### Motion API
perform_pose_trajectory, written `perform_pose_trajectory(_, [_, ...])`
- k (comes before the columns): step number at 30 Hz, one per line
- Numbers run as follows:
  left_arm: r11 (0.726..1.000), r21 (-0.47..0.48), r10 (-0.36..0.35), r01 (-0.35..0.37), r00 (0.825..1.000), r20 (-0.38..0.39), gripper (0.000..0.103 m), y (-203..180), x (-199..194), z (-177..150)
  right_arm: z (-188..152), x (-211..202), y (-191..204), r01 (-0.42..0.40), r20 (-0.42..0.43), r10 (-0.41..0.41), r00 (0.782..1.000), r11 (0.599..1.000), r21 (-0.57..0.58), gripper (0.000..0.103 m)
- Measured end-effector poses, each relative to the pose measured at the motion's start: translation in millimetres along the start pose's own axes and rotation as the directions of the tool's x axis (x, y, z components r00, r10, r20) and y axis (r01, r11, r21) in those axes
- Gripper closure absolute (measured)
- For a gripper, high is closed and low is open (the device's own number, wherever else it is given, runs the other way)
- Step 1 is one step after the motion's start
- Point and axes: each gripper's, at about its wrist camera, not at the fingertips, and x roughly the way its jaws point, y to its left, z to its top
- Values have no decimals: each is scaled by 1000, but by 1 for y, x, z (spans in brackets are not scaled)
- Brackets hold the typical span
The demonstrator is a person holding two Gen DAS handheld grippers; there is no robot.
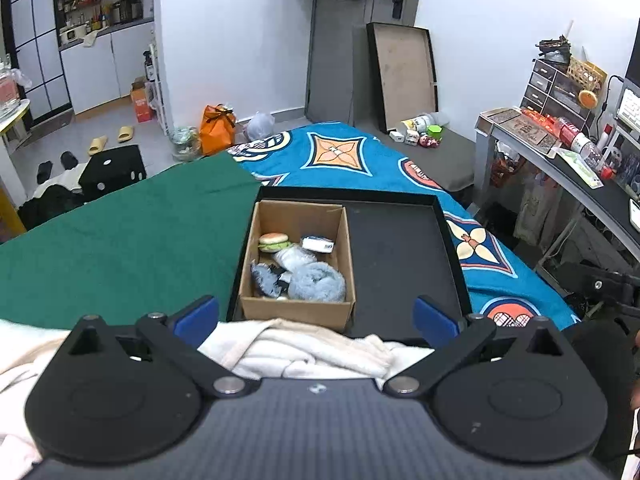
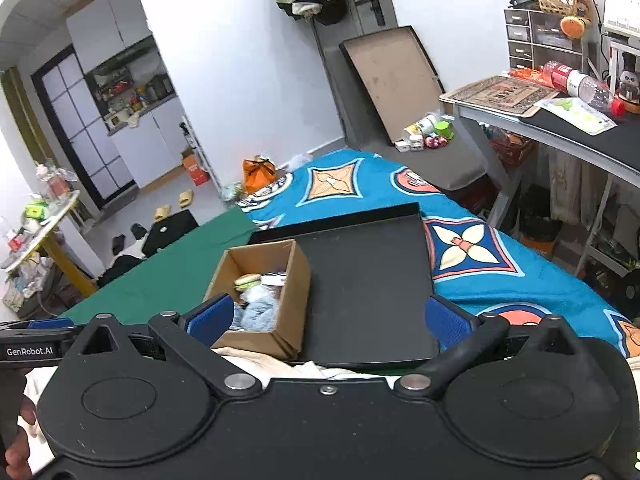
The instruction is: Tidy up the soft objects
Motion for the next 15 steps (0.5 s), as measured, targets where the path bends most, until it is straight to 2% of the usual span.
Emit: perform_pose_trajectory(15, [1000,12,7,-9,995,97,0,-1,-59,-18,-15,-41,20,23,50,-20,999,998,-66,0])
